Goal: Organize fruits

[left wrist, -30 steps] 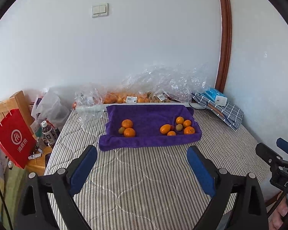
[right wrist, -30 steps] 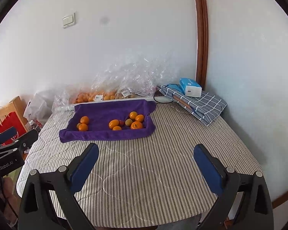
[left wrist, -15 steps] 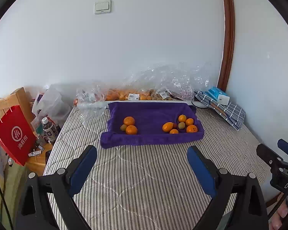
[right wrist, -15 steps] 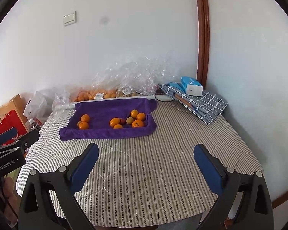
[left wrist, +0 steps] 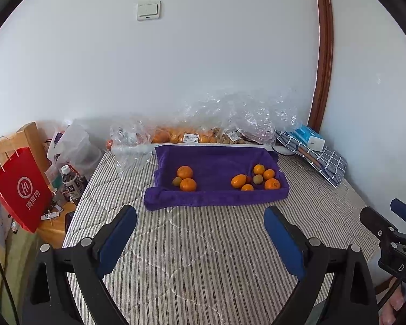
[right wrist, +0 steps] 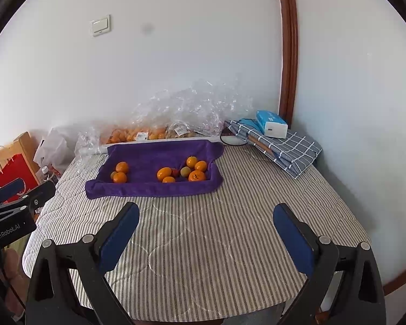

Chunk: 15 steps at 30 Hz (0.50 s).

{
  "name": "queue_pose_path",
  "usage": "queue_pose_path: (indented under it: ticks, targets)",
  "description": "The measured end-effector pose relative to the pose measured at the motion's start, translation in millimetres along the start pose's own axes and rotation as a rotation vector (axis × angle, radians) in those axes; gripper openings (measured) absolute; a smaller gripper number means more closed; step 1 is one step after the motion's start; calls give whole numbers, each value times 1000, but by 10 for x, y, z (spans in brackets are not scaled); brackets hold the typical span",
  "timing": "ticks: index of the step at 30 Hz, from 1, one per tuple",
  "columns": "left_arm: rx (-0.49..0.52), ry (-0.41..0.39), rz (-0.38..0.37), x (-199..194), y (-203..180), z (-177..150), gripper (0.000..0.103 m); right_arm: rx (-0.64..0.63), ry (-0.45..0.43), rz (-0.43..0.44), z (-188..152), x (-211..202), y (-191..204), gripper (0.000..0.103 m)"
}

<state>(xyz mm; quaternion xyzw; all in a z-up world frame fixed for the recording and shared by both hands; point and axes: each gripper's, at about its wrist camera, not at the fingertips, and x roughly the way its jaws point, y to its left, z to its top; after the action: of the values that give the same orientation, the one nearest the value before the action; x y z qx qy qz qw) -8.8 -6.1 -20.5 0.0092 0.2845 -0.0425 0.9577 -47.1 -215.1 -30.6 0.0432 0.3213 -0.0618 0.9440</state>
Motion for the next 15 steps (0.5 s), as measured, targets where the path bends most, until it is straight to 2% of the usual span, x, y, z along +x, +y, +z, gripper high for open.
queue_pose_path:
  ticks: [15]
  targets:
    - [-7,2,0,-26,-15,-22,96,-4,-1,1,6,-9,17,98]
